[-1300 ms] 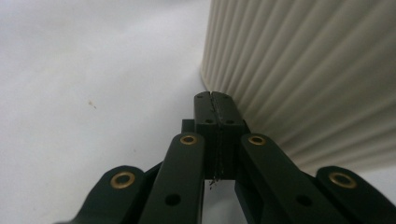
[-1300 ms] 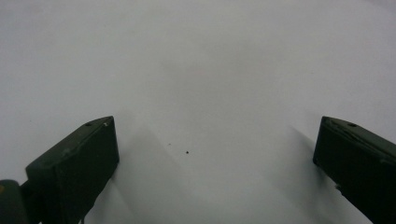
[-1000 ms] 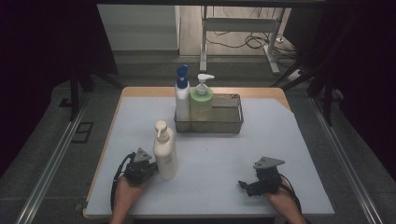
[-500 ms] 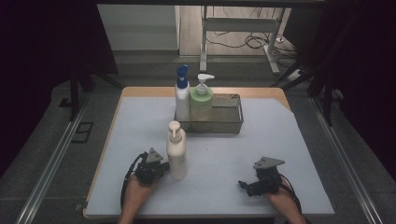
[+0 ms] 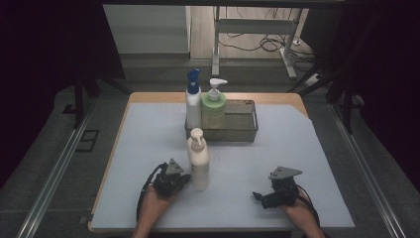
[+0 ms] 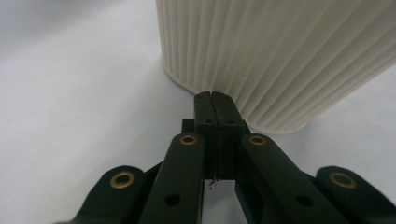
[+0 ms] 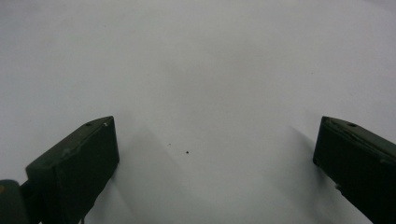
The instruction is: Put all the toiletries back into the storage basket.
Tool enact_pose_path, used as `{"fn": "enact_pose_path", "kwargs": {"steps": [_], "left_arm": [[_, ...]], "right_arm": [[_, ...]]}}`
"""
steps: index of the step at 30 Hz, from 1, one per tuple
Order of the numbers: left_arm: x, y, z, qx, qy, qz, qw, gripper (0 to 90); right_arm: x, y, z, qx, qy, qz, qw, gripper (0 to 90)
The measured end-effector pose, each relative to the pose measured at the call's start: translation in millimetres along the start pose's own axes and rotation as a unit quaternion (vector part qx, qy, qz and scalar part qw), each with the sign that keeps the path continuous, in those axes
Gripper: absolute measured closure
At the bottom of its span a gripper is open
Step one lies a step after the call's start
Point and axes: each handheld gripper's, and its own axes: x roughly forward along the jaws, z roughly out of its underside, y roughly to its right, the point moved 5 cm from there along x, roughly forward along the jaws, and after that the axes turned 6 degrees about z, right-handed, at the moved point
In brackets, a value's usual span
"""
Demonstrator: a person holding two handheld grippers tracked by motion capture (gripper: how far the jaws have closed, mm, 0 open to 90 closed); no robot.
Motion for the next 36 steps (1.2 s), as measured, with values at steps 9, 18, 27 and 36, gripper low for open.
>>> {"fn": "enact_pose_path", "kwargs": {"steps": [9, 18, 27, 36], "left_arm": [[11.3, 10.3, -8.3, 0.004, 0.002, 0.017, 0.9998, 88.9], [20.6, 19.1, -16.6, 0.012, -0.004, 0.026, 0.9996, 88.4], [31.0, 26.2, -25.4, 0.014, -0.003, 0.028, 0.9995, 87.1], [35.9, 27.4, -29.1, 0.013, 0.002, 0.03, 0.9995, 88.0]], "right_arm": [[-0.1, -0.2, 0.1, 0.001, -0.001, 0.0, 1.0, 0.0], [0.0, 0.0, -0.1, 0.0, -0.001, 0.0, 1.0, 0.0], [-0.2, -0.3, -0.2, 0.0, -0.002, 0.0, 1.0, 0.0], [-0.1, -0.1, -0.3, -0.001, -0.002, 0.002, 1.0, 0.0]]}}
